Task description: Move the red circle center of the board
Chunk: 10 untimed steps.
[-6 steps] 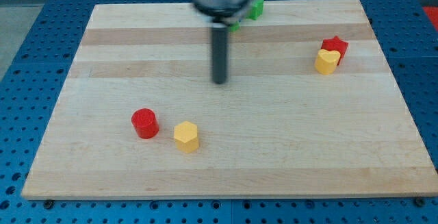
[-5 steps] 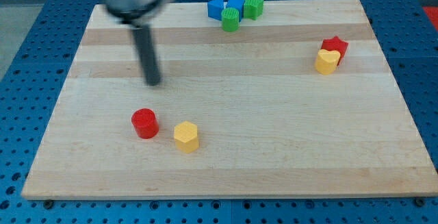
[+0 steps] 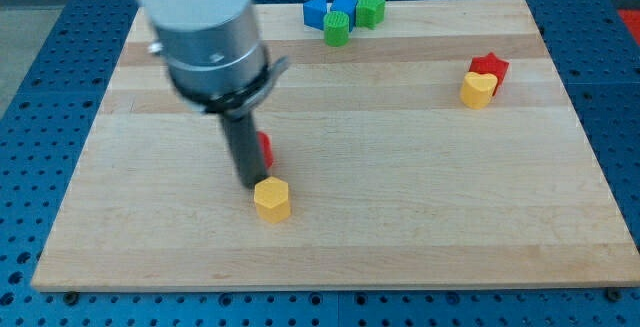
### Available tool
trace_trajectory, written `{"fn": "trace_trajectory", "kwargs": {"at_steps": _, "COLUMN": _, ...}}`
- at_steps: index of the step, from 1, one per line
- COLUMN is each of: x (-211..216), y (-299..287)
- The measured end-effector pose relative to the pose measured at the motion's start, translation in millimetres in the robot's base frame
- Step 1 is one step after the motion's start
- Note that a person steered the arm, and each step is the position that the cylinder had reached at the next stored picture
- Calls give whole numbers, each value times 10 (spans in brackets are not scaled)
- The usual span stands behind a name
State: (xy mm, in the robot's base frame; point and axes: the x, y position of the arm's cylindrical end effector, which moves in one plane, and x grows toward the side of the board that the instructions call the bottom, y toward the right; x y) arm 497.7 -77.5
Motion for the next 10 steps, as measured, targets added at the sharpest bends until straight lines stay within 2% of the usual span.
{"fn": "trace_trajectory", "kwargs": {"at_steps": 1, "x": -423, "y": 77}}
{"fn": "trace_trajectory", "kwargs": {"at_steps": 2, "x": -313, "y": -628}}
{"fn": "trace_trajectory", "kwargs": {"at_steps": 3, "x": -505, "y": -984}}
{"fn": "trace_trajectory", "kwargs": {"at_steps": 4, "x": -628, "y": -442}}
{"fn": "trace_trajectory", "kwargs": {"at_steps": 6, "x": -690, "y": 1101}}
{"fn": "trace_trajectory", "kwargs": {"at_steps": 7, "x": -818, "y": 446}}
{"fn": "trace_trajectory", "kwargs": {"at_steps": 8, "x": -605, "y": -680}}
{"fn": "trace_trajectory", "kwargs": {"at_steps": 9, "x": -829, "y": -1116}}
{"fn": "trace_trajectory", "kwargs": {"at_steps": 10, "x": -1224, "y": -560}}
